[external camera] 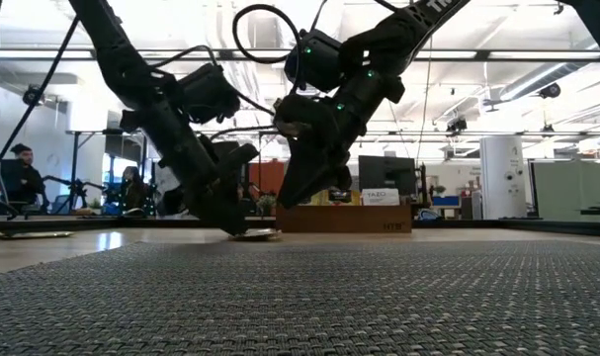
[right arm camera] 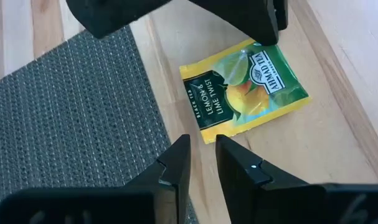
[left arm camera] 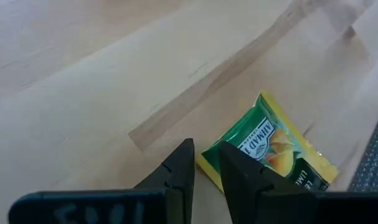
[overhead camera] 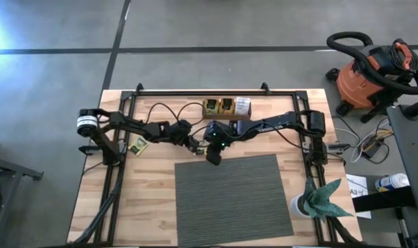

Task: Pick & Place Tea
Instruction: Put the yellow tea bag into the left section of the wooden organizer

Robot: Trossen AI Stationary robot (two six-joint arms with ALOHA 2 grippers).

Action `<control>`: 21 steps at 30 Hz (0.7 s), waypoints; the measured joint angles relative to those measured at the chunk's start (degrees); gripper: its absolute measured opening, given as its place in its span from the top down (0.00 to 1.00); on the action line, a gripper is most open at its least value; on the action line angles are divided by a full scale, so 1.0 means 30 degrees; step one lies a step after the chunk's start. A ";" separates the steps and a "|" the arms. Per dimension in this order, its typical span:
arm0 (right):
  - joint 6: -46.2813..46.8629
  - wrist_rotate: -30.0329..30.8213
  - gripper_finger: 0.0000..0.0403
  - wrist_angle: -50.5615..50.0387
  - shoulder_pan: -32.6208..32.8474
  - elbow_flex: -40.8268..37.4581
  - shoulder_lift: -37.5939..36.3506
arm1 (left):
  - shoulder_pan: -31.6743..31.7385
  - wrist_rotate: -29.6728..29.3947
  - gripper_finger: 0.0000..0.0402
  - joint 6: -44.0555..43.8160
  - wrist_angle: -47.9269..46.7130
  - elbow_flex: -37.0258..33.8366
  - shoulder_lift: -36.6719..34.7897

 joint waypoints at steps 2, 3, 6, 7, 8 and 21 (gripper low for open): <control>0.0047 0.0007 0.81 -0.0006 0.0000 0.0000 0.0000 | -0.0081 0.0198 0.82 0.0000 0.0000 0.0000 -0.0018; 0.0048 -0.0001 0.80 -0.0013 0.0000 0.0000 0.0000 | -0.0136 0.0234 0.82 -0.0037 -0.0011 -0.0011 -0.0120; 0.0047 0.0007 0.79 -0.0138 0.0000 0.0000 0.0000 | -0.0205 0.0204 0.82 -0.0284 -0.0186 -0.0094 -0.0727; 0.0047 0.0005 0.79 -0.0184 0.0006 0.0000 0.0000 | -0.0197 0.0138 0.82 -0.0267 -0.0115 -0.0072 -0.0953; 0.0047 -0.0001 0.79 -0.0241 0.0000 0.0000 0.0000 | -0.0183 0.0104 0.82 -0.0135 -0.0042 -0.0048 -0.1140; 0.0049 -0.0016 0.80 -0.0732 0.0102 -0.0213 0.0000 | -0.0342 0.0753 0.82 0.0376 0.0544 0.0217 -0.0606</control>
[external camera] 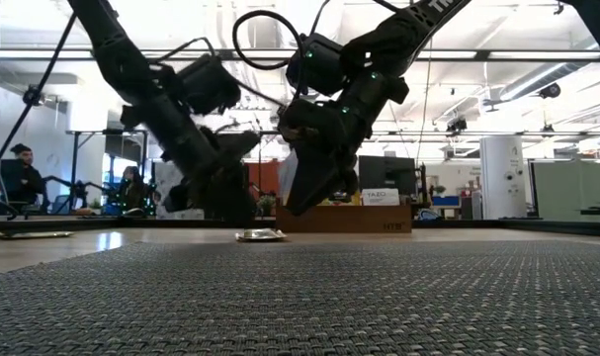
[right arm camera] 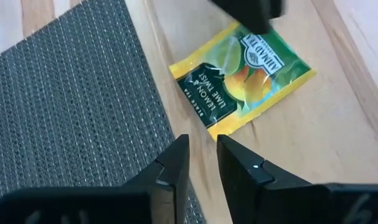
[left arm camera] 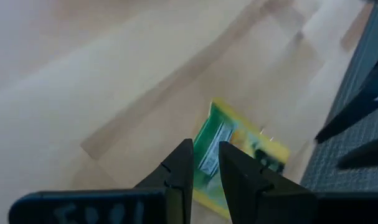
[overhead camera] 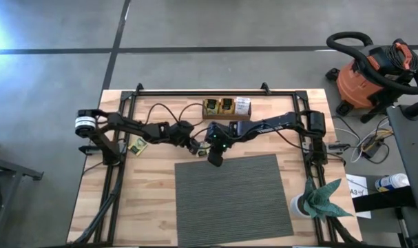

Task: Pick & Place Tea
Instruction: Put the yellow tea bag into the left section of the wooden organizer

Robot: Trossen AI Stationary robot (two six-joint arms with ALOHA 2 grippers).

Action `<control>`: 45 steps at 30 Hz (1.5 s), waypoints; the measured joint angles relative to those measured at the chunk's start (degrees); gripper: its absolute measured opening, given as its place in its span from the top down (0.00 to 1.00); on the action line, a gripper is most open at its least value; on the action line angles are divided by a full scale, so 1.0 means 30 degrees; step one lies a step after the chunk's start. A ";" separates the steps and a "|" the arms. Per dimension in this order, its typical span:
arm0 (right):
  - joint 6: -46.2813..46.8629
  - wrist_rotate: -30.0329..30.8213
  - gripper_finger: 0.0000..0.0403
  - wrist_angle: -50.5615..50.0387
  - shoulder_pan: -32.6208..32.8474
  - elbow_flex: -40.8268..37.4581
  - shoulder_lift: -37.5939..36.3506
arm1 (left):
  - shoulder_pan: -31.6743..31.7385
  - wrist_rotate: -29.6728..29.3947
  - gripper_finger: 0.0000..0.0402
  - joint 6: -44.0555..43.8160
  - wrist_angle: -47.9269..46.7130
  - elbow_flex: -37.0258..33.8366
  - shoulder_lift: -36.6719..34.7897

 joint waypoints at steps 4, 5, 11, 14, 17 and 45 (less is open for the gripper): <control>0.0243 -0.0012 0.79 -0.0033 0.0036 -0.0027 0.0007 | 0.0006 0.0560 0.82 -0.0026 -0.0022 -0.0115 0.0813; 0.0414 -0.0028 0.78 -0.0047 0.0055 -0.0027 0.0007 | 0.0006 0.0591 0.82 -0.0033 0.0084 -0.0107 0.0959; 0.1032 -0.0050 0.76 -0.0663 0.0147 -0.0027 0.0007 | -0.0018 0.0902 0.82 -0.0104 0.0245 -0.0044 0.1372; 0.1713 -0.0022 0.73 -0.1366 0.0146 -0.0027 0.0007 | -0.0113 0.0930 0.82 -0.0423 0.0190 -0.0042 0.1372; 0.2571 0.0095 0.68 -0.1787 0.0113 -0.0133 -0.0007 | -0.0208 0.0975 0.82 -0.1331 0.0089 -0.0042 0.1372; 1.6033 -0.2353 0.52 0.8886 -0.1086 -0.4814 -0.0182 | -0.2347 -0.3637 0.82 -1.0052 -0.1216 0.0165 0.1421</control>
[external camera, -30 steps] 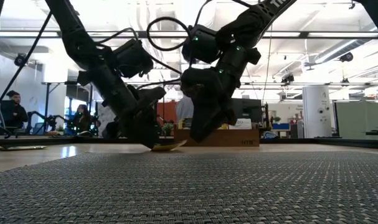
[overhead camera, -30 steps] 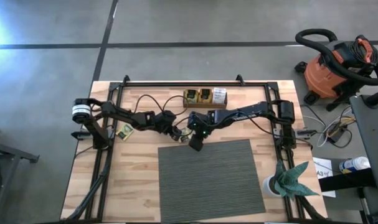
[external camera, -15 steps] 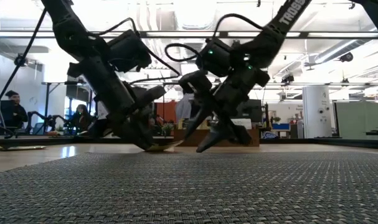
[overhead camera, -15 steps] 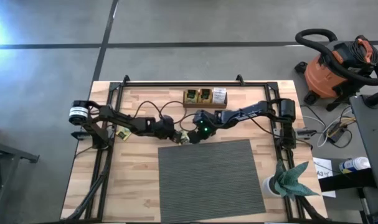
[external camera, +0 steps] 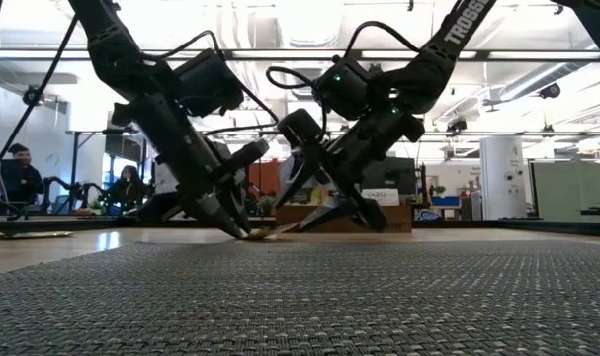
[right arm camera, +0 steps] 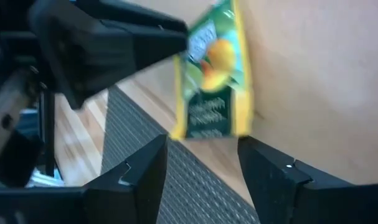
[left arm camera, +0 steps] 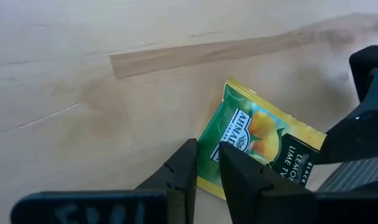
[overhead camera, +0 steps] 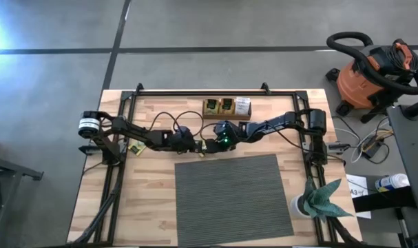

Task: Pick & Place Tea
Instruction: Put the yellow tea bag into the left section of the wooden organizer

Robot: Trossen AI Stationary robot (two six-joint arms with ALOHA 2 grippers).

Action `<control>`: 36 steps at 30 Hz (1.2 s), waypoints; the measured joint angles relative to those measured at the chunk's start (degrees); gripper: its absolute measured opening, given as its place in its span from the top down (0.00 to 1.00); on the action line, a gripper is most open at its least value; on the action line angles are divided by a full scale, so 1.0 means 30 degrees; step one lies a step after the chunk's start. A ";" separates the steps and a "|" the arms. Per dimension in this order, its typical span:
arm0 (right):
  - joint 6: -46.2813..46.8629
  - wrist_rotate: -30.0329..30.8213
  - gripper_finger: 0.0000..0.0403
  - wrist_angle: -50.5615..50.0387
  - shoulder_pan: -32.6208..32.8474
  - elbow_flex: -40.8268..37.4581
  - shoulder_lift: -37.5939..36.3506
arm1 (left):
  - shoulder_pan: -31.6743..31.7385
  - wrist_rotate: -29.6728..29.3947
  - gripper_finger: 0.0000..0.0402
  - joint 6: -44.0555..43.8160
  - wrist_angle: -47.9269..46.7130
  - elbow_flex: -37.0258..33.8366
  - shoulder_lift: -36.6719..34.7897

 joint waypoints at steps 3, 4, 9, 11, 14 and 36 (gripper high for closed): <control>0.0000 0.0507 0.52 0.0035 -0.0021 0.0246 0.0043 | -0.0049 -0.0114 0.82 -0.0695 0.0175 0.0131 0.0016; -0.0006 0.0518 0.53 0.0036 -0.0080 0.0282 0.0051 | -0.0101 -0.0293 0.82 -0.0958 0.0183 0.0109 0.0016; -0.0009 0.0790 0.58 0.0080 -0.0168 0.0311 0.0117 | -0.0402 -0.1109 0.82 -0.1948 0.0176 0.0077 0.0030; -0.0055 0.0929 0.60 0.0036 -0.0159 0.0263 0.0131 | -0.0514 -0.1214 0.82 -0.2211 0.0157 0.0077 0.0030; -0.0166 0.1040 0.64 0.0077 -0.0146 0.0198 0.0131 | -0.0681 -0.1354 0.82 -0.2342 0.0144 0.0041 0.0023; 0.0053 0.1255 0.72 0.0064 -0.0276 -0.0306 0.0153 | -0.1538 -0.2280 0.82 -0.3168 0.1088 0.0004 0.0052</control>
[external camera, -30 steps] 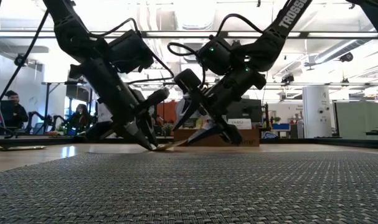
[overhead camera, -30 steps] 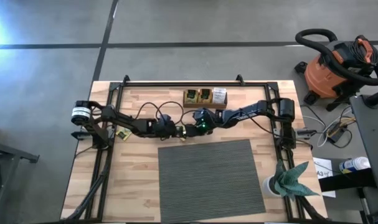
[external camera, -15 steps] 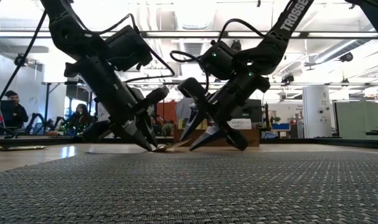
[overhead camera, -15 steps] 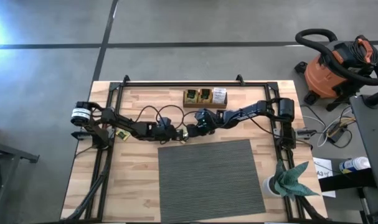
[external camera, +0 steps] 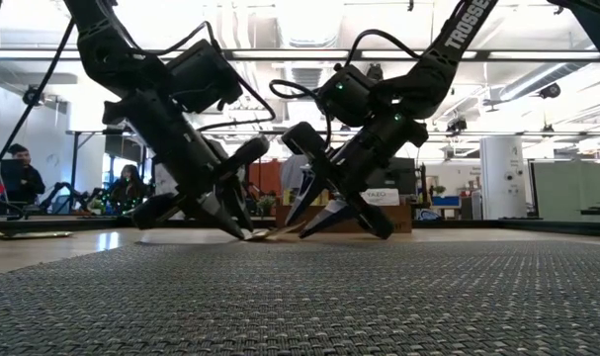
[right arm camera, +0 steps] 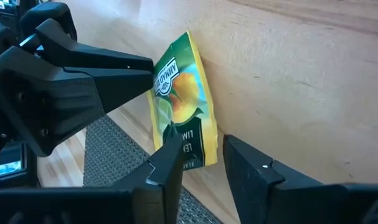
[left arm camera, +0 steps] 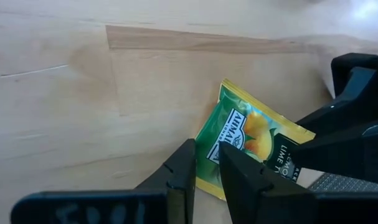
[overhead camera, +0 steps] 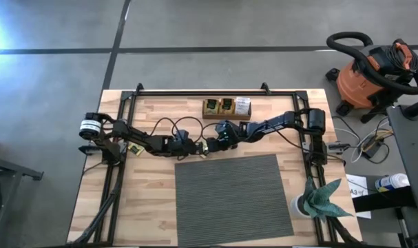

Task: Pick & Place Tea
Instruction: Put the yellow tea bag into the left section of the wooden organizer

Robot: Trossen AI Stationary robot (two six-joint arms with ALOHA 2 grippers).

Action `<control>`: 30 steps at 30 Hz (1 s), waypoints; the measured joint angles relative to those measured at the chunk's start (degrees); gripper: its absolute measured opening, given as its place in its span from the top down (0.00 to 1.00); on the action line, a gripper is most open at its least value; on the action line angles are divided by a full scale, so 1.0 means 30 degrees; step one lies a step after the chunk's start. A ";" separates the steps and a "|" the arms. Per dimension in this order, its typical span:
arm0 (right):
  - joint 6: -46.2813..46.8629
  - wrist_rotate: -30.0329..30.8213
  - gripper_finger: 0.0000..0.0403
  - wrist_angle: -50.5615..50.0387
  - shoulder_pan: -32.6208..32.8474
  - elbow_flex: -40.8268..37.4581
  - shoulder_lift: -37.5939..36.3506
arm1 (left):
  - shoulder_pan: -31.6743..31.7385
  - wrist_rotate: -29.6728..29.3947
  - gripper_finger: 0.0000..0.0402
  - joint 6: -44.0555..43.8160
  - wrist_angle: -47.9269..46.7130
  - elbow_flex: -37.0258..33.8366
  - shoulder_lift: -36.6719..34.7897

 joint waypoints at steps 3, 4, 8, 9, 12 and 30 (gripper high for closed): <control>-0.0078 -0.0040 0.74 0.0015 -0.0001 0.0000 0.0000 | -0.0062 -0.0024 0.82 0.0005 0.0235 0.0000 0.0000; -0.0089 -0.0052 0.75 0.0043 -0.0001 0.0000 0.0000 | -0.0092 -0.0027 0.82 0.0036 0.0336 0.0000 0.0000; -0.0234 -0.0287 0.83 0.0506 -0.0001 0.0000 0.0007 | -0.0139 -0.0036 0.82 0.0117 0.0612 0.0000 0.0000; -0.0236 -0.0331 0.85 0.0578 -0.0001 0.0007 0.0007 | -0.0151 -0.0043 0.82 0.0124 0.0658 0.0000 0.0000; -0.0387 -0.0380 0.91 0.0564 -0.0001 0.0007 0.0015 | -0.0251 -0.0027 0.82 0.0124 0.0850 0.0000 0.0000; -0.5396 -0.1385 0.98 -0.1586 -0.1166 0.0910 -0.1238 | -0.1522 -0.0066 0.82 0.0368 0.1370 0.0036 -0.0373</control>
